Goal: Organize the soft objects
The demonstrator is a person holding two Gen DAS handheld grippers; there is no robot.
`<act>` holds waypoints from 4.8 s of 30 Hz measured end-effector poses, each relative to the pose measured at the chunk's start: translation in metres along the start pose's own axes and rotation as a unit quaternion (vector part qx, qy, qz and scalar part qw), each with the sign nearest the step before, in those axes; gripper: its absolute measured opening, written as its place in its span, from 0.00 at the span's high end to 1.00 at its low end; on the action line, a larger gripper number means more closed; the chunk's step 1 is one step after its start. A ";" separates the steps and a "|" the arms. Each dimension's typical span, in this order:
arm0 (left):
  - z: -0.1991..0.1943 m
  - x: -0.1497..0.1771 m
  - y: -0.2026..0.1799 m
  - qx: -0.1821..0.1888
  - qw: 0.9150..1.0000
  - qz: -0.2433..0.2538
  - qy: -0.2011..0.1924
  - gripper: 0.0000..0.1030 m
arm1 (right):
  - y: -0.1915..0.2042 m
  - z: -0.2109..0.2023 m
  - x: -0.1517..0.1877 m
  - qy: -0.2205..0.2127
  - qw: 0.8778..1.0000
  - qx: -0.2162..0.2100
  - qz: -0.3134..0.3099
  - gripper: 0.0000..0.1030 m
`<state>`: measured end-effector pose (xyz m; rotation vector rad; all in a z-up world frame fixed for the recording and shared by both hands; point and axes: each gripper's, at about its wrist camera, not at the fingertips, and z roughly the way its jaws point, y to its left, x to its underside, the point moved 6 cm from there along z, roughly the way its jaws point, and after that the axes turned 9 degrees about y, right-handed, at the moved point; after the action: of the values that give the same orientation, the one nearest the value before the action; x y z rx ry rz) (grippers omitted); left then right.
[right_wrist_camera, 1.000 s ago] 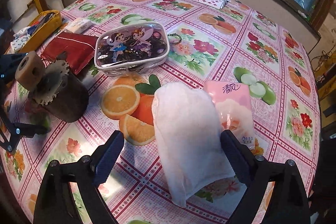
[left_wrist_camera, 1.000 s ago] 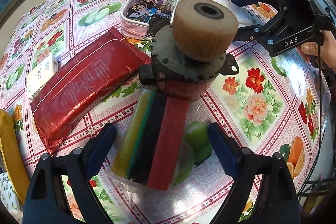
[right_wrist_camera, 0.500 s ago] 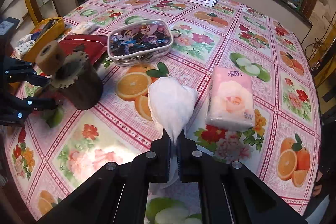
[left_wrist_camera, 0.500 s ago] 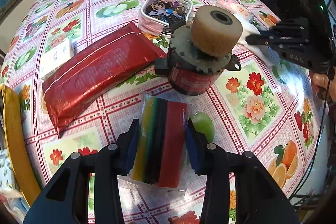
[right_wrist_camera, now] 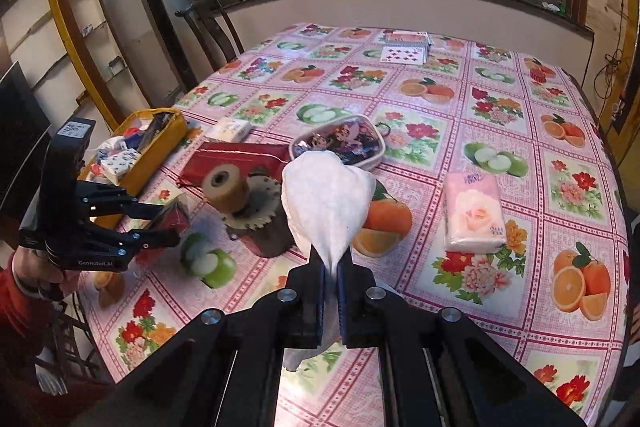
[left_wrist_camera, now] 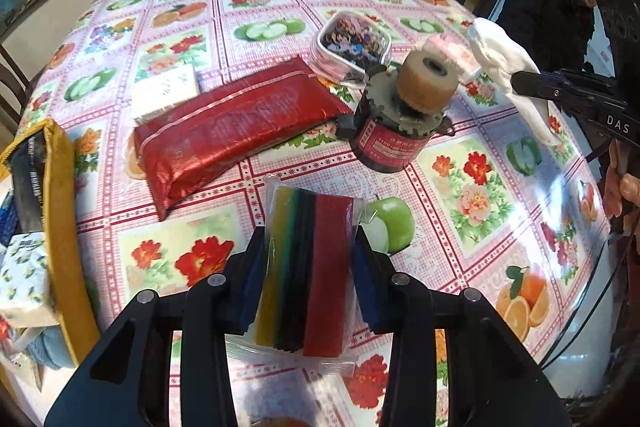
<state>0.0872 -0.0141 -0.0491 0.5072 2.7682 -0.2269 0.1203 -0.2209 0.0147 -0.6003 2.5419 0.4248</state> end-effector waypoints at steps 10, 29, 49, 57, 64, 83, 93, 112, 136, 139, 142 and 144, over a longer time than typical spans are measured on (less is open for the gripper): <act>-0.067 0.030 0.077 -0.037 0.996 -0.062 -0.052 0.64 | 0.137 -0.002 -0.058 -0.026 0.992 -0.090 -0.080 0.93; -0.081 0.121 0.241 -0.129 0.964 -0.219 -0.080 0.61 | 0.333 0.204 -0.139 0.075 0.984 -0.129 -0.097 0.90; -0.139 0.127 0.213 -0.226 0.922 -0.229 -0.215 0.18 | 0.321 0.076 -0.108 -0.052 0.976 -0.180 -0.109 0.30; -0.139 0.106 0.175 -0.238 0.924 -0.198 -0.223 0.18 | 0.272 0.046 -0.088 -0.069 0.979 -0.172 -0.087 0.30; -0.138 0.088 0.142 -0.243 0.927 -0.170 -0.228 0.18 | 0.227 0.026 -0.069 -0.078 0.981 -0.165 -0.064 0.24; -0.061 -0.016 0.063 -0.071 0.993 -0.031 -0.088 0.19 | 0.061 -0.037 -0.018 -0.107 0.990 -0.091 0.025 0.18; 0.010 -0.072 0.034 -0.064 0.993 0.095 0.015 0.19 | -0.020 -0.032 -0.006 -0.103 0.984 -0.098 0.103 0.17; 0.072 -0.091 0.033 -0.032 0.972 0.212 0.096 0.18 | -0.037 -0.008 -0.016 -0.087 0.983 -0.117 0.115 0.15; 0.057 -0.052 0.053 -0.034 0.996 -0.008 0.088 0.16 | -0.085 0.025 -0.031 0.000 0.993 0.025 0.115 0.06; 0.058 -0.051 0.047 -0.040 0.995 -0.004 0.088 0.16 | -0.101 0.048 -0.034 0.040 0.992 0.059 0.107 0.06; 0.057 -0.053 0.050 -0.032 0.995 -0.021 0.087 0.16 | -0.114 0.072 -0.035 0.078 0.988 0.081 0.101 0.06; 0.057 -0.054 0.050 -0.033 0.995 -0.027 0.088 0.16 | -0.124 0.081 -0.034 0.086 0.986 0.094 0.110 0.06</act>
<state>0.1690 0.0035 -0.0893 0.4554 2.9525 -0.1083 0.2390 -0.2833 -0.0572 -0.2993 2.7853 0.2100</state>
